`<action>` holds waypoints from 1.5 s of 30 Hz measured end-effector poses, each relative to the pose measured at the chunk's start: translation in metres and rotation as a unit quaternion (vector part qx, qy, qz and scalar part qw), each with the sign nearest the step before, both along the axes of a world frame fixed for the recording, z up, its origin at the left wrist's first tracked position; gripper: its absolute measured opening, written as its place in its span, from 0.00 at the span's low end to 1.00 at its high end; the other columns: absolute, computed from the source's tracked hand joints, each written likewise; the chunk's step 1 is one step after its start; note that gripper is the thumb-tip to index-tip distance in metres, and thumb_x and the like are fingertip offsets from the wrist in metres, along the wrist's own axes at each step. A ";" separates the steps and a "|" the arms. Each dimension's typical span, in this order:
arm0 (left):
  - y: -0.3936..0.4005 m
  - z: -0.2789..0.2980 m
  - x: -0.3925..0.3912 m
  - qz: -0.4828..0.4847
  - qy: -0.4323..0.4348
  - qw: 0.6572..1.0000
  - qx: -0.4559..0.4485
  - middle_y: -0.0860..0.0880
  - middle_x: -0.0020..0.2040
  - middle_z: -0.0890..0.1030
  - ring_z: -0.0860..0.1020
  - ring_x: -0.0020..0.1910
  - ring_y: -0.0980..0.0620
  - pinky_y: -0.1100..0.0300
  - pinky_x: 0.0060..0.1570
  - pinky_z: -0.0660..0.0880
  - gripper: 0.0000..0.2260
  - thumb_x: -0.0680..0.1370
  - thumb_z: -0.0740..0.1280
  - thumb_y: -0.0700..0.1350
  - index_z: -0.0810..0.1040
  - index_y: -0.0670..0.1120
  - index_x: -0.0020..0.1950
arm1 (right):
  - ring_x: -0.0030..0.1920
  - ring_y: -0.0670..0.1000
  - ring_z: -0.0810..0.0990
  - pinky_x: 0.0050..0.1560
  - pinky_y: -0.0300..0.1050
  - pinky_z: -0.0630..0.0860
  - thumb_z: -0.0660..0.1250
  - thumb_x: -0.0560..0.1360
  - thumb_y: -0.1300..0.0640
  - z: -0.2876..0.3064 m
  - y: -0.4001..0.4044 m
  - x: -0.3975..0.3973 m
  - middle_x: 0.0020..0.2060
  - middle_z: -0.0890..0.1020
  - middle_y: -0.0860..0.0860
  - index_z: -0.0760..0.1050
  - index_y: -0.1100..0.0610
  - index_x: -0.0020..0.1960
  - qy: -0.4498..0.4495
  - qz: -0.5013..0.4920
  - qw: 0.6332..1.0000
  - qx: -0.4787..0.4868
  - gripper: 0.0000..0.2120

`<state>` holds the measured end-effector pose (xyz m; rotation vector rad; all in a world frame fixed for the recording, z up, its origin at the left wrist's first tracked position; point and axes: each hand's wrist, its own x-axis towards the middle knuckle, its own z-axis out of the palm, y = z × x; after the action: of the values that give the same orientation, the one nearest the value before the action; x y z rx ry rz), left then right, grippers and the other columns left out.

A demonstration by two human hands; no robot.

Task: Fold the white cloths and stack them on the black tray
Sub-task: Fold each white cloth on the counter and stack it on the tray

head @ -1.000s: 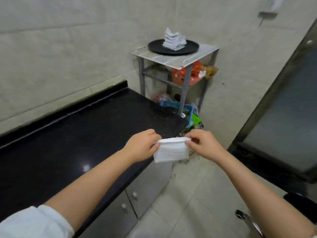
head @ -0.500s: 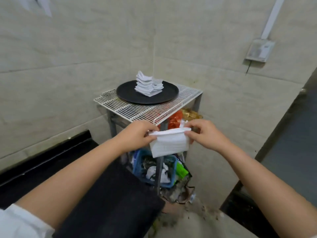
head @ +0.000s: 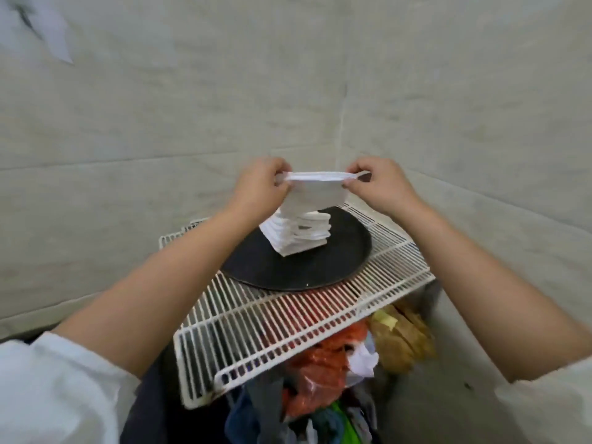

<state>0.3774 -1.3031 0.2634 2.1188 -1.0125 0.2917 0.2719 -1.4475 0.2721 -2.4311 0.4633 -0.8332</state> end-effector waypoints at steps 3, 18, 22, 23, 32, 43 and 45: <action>-0.046 0.014 0.024 0.076 -0.064 0.995 -0.014 0.40 0.59 0.76 0.76 0.56 0.42 0.60 0.50 0.65 0.12 0.78 0.62 0.39 0.76 0.39 0.60 | 0.48 0.58 0.77 0.38 0.37 0.59 0.63 0.73 0.67 0.009 -0.049 0.045 0.48 0.81 0.63 0.79 0.67 0.50 -0.036 0.033 0.997 -0.057 0.08; -0.097 -0.050 0.033 0.162 -0.049 0.964 0.205 0.46 0.65 0.73 0.75 0.59 0.44 0.54 0.55 0.71 0.16 0.80 0.60 0.44 0.71 0.44 0.67 | 0.47 0.54 0.74 0.37 0.35 0.59 0.60 0.73 0.68 -0.081 -0.132 0.114 0.48 0.80 0.60 0.78 0.67 0.48 0.095 0.208 0.973 -0.021 0.09; -0.110 -0.047 0.031 0.185 -0.045 0.956 0.222 0.45 0.61 0.76 0.75 0.59 0.46 0.54 0.54 0.72 0.14 0.80 0.58 0.44 0.74 0.43 0.64 | 0.51 0.57 0.76 0.39 0.38 0.61 0.60 0.73 0.67 -0.084 -0.136 0.111 0.46 0.80 0.58 0.78 0.66 0.48 0.135 0.237 0.962 0.000 0.09; -0.112 -0.046 0.031 0.193 -0.042 0.952 0.232 0.44 0.58 0.77 0.75 0.57 0.45 0.54 0.52 0.71 0.14 0.81 0.57 0.45 0.75 0.42 0.61 | 0.51 0.58 0.76 0.42 0.40 0.63 0.60 0.73 0.67 -0.084 -0.136 0.111 0.47 0.80 0.60 0.78 0.66 0.47 0.141 0.248 0.958 0.006 0.09; -0.131 -0.030 0.070 0.234 0.028 0.943 0.234 0.43 0.71 0.67 0.59 0.72 0.45 0.53 0.70 0.59 0.17 0.81 0.53 0.48 0.71 0.45 0.67 | 0.54 0.65 0.76 0.61 0.65 0.71 0.57 0.78 0.56 -0.077 -0.125 0.118 0.53 0.77 0.68 0.71 0.71 0.56 0.127 0.184 0.938 0.266 0.18; -0.097 -0.082 0.078 0.172 0.103 0.958 0.207 0.36 0.67 0.68 0.64 0.69 0.43 0.59 0.64 0.54 0.46 0.62 0.34 0.58 0.68 0.30 0.64 | 0.67 0.53 0.69 0.65 0.40 0.65 0.56 0.79 0.59 -0.082 -0.100 0.127 0.68 0.71 0.55 0.68 0.61 0.68 0.148 0.197 0.951 0.187 0.18; -0.097 -0.087 0.071 0.182 0.137 0.959 0.165 0.37 0.68 0.67 0.63 0.69 0.43 0.58 0.65 0.56 0.41 0.65 0.38 0.58 0.67 0.31 0.65 | 0.68 0.53 0.69 0.66 0.41 0.64 0.56 0.79 0.58 -0.087 -0.097 0.127 0.69 0.70 0.55 0.67 0.61 0.68 0.167 0.191 0.955 0.156 0.18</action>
<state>0.4488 -1.4000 0.1764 2.5621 -0.5303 -0.0024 0.3984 -1.5447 0.1848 -2.2582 0.2109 -0.1679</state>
